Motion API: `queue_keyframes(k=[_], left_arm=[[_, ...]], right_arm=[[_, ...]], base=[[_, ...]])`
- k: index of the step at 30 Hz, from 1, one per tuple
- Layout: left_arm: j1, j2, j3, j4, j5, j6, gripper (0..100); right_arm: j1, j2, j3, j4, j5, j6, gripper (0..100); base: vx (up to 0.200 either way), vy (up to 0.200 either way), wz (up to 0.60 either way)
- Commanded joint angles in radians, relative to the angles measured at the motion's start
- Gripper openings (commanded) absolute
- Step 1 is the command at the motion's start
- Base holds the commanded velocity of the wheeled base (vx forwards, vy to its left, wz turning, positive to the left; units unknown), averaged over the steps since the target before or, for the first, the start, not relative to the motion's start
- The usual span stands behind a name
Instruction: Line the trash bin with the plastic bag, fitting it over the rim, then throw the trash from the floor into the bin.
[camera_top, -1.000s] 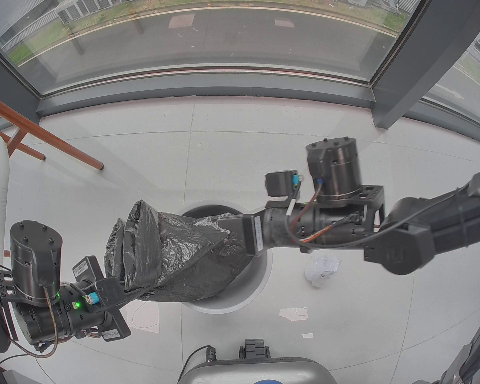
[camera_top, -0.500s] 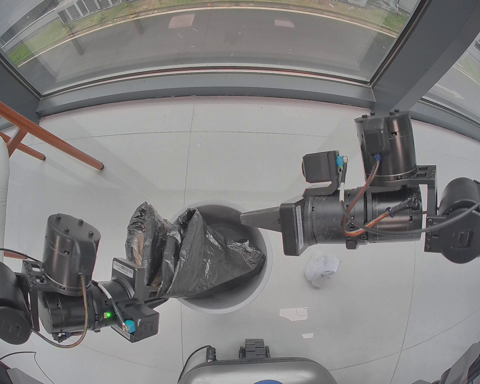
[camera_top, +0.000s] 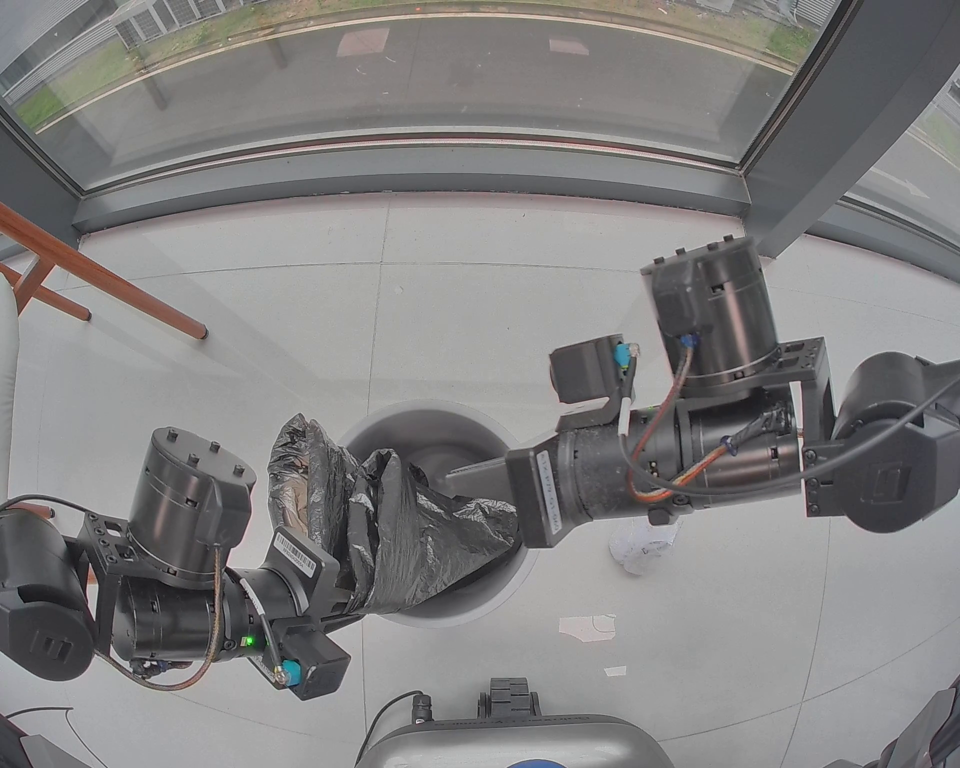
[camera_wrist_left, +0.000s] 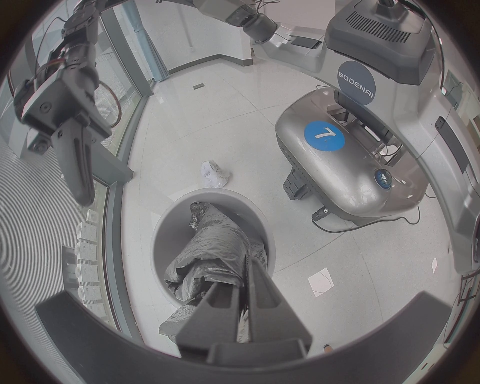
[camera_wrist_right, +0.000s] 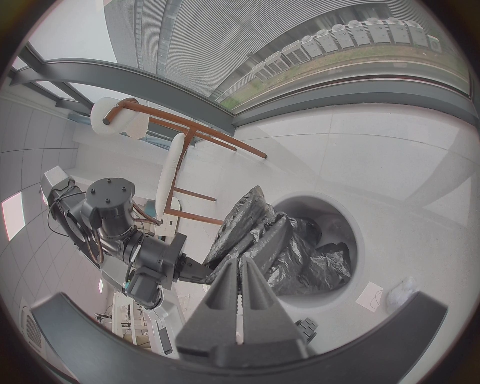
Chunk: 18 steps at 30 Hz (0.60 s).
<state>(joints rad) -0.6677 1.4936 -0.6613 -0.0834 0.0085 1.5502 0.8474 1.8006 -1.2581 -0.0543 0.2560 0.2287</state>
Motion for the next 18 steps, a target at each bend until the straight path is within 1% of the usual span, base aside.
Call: queue_keyframes(k=[1, 6, 7, 10, 13, 18], left_arm=[[-0.004, -0.003, 0.002, -0.001, 0.001, 0.008, 0], [-0.007, -0.004, 0.005, -0.001, -0.027, 0.007, 0], [-0.007, -0.006, 0.006, 0.001, -0.027, 0.005, 0], [-0.007, -0.007, 0.009, 0.001, -0.032, 0.005, 0], [-0.009, -0.007, 0.008, 0.002, -0.032, 0.004, 0], [-0.010, -0.007, 0.006, 0.002, -0.033, 0.001, 0]], right_arm=[[0.027, 0.065, -0.067, 0.017, -0.001, 0.000, 0], [0.030, 0.092, -0.139, 0.106, -0.001, -0.005, 0], [0.030, 0.095, -0.142, 0.122, 0.000, -0.006, 100], [0.033, 0.103, -0.146, 0.175, 0.006, -0.052, 100], [0.051, 0.131, -0.150, 0.177, 0.005, -0.055, 100], [0.053, 0.186, -0.199, 0.183, 0.002, -0.058, 100]], base=[[0.000, 0.000, 0.00], [0.000, 0.000, 0.00], [0.000, 0.000, 0.00], [0.000, 0.000, 0.00], [0.000, 0.000, 0.00], [0.000, 0.000, 0.00]])
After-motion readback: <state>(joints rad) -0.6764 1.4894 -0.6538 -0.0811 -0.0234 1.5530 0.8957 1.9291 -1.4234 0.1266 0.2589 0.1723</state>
